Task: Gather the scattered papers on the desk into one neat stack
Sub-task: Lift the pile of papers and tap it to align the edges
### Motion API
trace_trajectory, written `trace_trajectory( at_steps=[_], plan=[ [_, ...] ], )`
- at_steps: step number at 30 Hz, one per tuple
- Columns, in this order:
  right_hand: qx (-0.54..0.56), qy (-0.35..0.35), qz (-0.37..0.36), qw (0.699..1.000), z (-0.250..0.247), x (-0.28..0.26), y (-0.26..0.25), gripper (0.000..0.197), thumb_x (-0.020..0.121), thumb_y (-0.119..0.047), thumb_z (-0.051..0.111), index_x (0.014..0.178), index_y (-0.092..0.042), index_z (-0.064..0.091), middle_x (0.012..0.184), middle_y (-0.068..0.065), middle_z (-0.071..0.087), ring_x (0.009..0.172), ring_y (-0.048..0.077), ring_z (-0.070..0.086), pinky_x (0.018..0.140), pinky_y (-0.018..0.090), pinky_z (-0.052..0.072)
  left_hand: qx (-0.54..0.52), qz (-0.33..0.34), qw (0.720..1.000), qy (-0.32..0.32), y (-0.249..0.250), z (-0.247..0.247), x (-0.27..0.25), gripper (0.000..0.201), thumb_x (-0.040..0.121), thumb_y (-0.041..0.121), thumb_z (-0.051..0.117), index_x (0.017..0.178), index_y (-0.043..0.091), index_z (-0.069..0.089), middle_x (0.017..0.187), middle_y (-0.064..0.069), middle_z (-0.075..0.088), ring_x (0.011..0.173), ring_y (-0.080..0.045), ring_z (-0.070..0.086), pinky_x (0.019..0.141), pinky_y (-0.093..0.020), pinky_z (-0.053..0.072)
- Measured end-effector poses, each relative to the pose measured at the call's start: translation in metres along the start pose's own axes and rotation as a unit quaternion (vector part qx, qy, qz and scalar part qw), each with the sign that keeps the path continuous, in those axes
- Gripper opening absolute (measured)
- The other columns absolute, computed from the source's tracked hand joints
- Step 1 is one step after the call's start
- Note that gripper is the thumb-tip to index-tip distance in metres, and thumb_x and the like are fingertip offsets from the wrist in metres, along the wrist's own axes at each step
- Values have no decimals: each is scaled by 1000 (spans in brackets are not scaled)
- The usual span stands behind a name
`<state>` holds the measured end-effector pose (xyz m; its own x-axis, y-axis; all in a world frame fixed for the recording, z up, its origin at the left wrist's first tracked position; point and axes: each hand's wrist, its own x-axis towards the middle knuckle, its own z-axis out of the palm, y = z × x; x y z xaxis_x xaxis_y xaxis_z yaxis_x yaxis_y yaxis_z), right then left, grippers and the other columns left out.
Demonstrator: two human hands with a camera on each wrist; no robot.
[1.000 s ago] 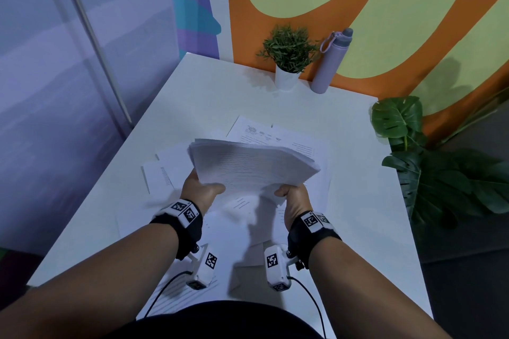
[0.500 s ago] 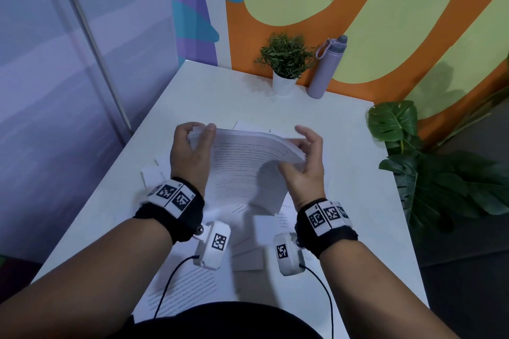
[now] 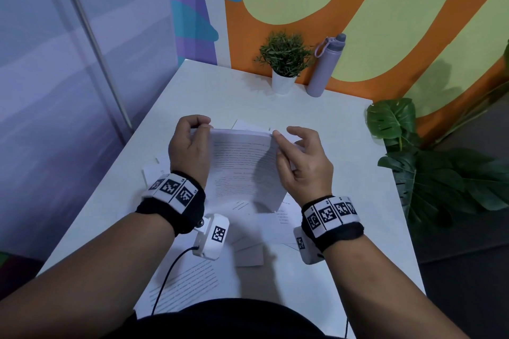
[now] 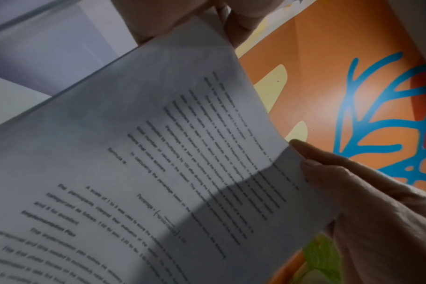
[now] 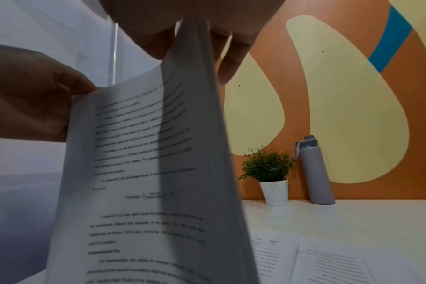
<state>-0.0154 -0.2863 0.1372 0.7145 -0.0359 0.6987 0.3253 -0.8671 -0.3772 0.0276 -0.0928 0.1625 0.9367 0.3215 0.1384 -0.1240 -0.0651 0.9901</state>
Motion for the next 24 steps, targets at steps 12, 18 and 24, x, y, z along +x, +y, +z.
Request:
trace_trajectory(
  at_steps=[12,18,24],
  plan=[
    [207,6,87,974,0,-1,-8,61,69,12,49,124,-12,61,120,3,48,101,7,53,90,15,44,-42,-7,999,6,-5,-2,2,18,90,21,48,83,29,62,78,11,61,78,-4,57,77,-19,42],
    [165,6,62,984,7,-1,-5,47,77,6,50,117,-11,68,124,1,48,87,0,51,83,13,45,-17,31,999,-15,-10,-4,2,16,98,32,41,99,28,56,87,12,60,82,-2,56,79,-18,43],
    [414,8,390,822,3,-1,-16,66,57,1,46,111,-37,48,100,-1,57,87,13,54,75,28,46,-37,-46,992,-115,-23,-15,-6,54,65,4,49,112,27,40,92,5,49,82,-10,50,67,-21,44]
  ],
)
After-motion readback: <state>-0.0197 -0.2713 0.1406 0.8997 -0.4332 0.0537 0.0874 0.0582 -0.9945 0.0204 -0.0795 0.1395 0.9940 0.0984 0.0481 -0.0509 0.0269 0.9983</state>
